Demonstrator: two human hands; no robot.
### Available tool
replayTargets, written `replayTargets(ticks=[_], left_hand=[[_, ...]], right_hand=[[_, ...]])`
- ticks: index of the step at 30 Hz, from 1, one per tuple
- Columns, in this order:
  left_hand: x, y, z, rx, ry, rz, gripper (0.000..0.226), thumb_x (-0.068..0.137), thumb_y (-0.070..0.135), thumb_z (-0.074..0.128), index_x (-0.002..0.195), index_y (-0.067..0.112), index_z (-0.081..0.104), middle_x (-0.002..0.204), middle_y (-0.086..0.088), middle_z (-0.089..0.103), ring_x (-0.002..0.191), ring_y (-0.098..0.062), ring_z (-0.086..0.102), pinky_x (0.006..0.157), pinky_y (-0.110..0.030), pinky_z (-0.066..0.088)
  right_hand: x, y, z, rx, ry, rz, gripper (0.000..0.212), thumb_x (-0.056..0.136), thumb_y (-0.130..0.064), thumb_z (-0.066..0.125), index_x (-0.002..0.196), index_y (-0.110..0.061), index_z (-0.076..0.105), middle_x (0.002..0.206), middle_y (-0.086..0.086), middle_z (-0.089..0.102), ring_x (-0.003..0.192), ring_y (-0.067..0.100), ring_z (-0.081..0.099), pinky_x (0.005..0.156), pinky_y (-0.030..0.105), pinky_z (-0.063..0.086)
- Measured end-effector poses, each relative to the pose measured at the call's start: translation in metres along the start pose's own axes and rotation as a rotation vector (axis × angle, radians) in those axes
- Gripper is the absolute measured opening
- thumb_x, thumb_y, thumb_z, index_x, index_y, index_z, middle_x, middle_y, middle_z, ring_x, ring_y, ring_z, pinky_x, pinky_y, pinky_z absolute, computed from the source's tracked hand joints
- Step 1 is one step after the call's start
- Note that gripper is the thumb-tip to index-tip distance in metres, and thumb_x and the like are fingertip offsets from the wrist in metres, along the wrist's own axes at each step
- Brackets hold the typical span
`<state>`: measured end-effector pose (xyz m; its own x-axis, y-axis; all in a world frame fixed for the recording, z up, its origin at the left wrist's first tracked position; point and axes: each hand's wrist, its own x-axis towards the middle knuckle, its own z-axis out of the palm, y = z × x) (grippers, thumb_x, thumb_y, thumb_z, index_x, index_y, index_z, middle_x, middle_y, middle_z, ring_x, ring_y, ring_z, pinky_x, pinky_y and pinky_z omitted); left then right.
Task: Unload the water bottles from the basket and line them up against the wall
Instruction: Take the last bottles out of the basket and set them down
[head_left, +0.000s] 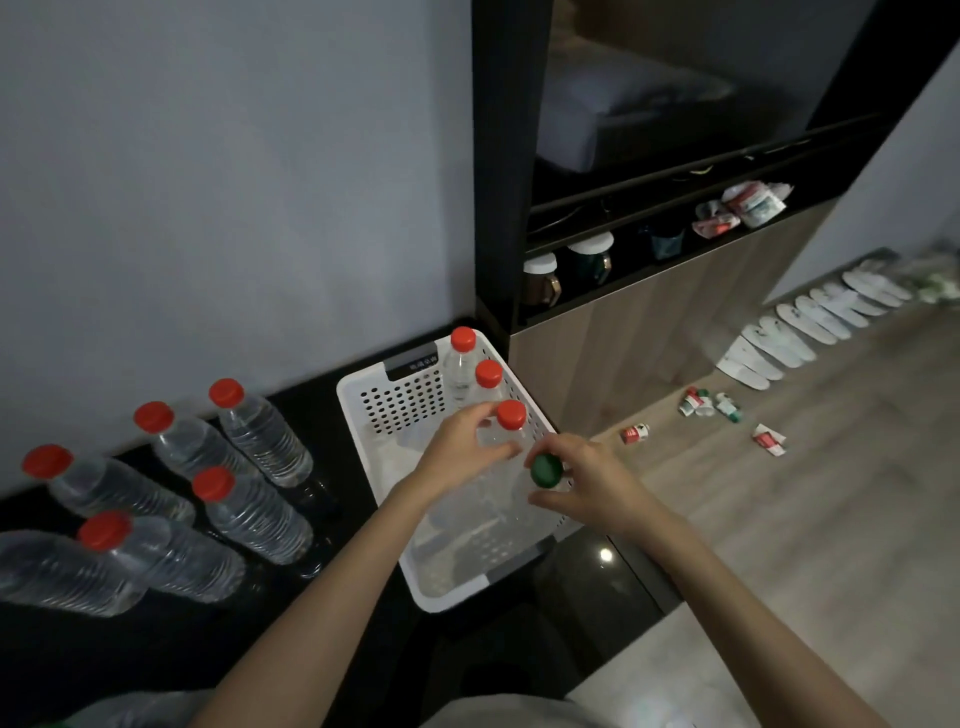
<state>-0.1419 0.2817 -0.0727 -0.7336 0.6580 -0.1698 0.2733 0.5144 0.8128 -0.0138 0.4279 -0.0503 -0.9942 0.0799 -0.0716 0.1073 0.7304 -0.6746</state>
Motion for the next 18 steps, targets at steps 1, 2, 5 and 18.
replayTargets(ticks=[1, 2, 5, 18], left_hand=[[0.003, -0.001, 0.000, 0.017, -0.009, 0.004, 0.058, 0.078, 0.030, 0.078, 0.131, 0.019, 0.057, 0.131, 0.003, 0.060, 0.119, -0.015, 0.054, 0.100, -0.035, 0.044], [0.005, -0.001, 0.000, 0.044, -0.010, 0.016, 0.060, 0.076, 0.031, 0.079, 0.130, 0.018, 0.057, 0.129, 0.003, 0.059, 0.117, -0.014, 0.054, 0.099, -0.034, 0.045], [0.004, -0.002, 0.004, 0.075, 0.022, 0.058, 0.057, 0.073, 0.031, 0.082, 0.122, 0.019, 0.056, 0.118, 0.005, 0.058, 0.108, -0.012, 0.055, 0.094, -0.028, 0.045], [-0.016, -0.043, 0.010, -0.148, -0.020, -0.106, 0.069, 0.052, 0.029, 0.092, 0.112, 0.038, 0.061, 0.111, 0.010, 0.068, 0.113, -0.015, 0.060, 0.101, -0.043, 0.048]], right_hand=[[-0.001, 0.003, 0.000, 0.004, -0.003, -0.003, 0.032, 0.075, -0.025, 0.079, 0.101, -0.023, 0.061, 0.096, -0.010, 0.061, 0.087, 0.006, 0.058, 0.080, 0.027, 0.052], [-0.002, 0.006, 0.000, 0.010, 0.004, -0.007, 0.031, 0.076, -0.025, 0.079, 0.100, -0.024, 0.060, 0.094, -0.011, 0.061, 0.086, 0.004, 0.058, 0.077, 0.026, 0.051], [-0.003, 0.009, 0.000, 0.019, 0.077, -0.005, 0.026, 0.078, -0.025, 0.076, 0.098, -0.024, 0.059, 0.087, -0.018, 0.057, 0.080, -0.008, 0.054, 0.068, 0.011, 0.040], [0.004, 0.010, 0.031, 0.108, 0.076, 0.092, 0.042, 0.075, -0.039, 0.078, 0.107, -0.018, 0.059, 0.095, -0.010, 0.067, 0.085, -0.002, 0.062, 0.073, 0.015, 0.049]])
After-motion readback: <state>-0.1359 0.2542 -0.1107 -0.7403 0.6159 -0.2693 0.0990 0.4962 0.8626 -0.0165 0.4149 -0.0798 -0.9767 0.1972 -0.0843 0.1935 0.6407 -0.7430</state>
